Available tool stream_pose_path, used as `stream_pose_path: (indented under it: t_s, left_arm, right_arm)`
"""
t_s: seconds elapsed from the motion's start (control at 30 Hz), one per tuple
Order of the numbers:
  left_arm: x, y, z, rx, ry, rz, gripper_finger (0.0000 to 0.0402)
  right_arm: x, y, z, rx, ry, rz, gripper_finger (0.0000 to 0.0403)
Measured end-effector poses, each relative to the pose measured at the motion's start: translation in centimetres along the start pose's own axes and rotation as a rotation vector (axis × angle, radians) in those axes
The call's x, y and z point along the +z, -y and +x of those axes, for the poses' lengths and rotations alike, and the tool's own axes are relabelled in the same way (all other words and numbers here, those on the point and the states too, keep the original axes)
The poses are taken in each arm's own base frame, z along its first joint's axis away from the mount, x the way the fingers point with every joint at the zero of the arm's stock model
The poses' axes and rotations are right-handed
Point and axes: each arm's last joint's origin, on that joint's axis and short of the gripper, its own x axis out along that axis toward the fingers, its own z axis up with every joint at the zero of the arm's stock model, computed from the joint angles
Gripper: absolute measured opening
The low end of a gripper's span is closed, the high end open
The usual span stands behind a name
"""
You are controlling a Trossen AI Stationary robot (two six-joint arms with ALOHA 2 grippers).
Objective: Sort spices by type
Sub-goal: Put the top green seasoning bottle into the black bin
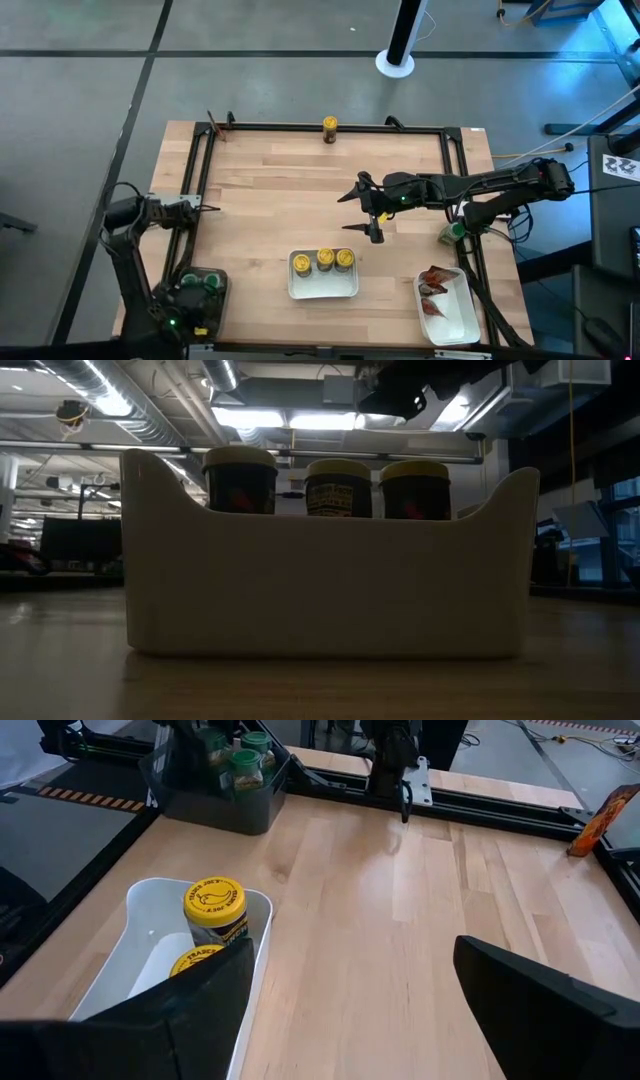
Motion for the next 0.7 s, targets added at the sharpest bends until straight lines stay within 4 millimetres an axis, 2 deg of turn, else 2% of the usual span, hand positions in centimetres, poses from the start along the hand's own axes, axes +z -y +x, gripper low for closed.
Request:
stream_pose_path:
  t_s: [0.33,0.7]
  left_arm:
    - [1.7,-1.9,-2.4,-0.042,-0.026,-0.01,0.0219]
    - [1.4,-1.5,-2.0,-0.049,-0.009,-0.002,0.0219]
  right_arm:
    - [0.0,0.0,0.0,0.0,0.0,0.0,0.0342]
    - [-0.1,0.0,0.0,0.001,-0.007,0.0,0.0342]
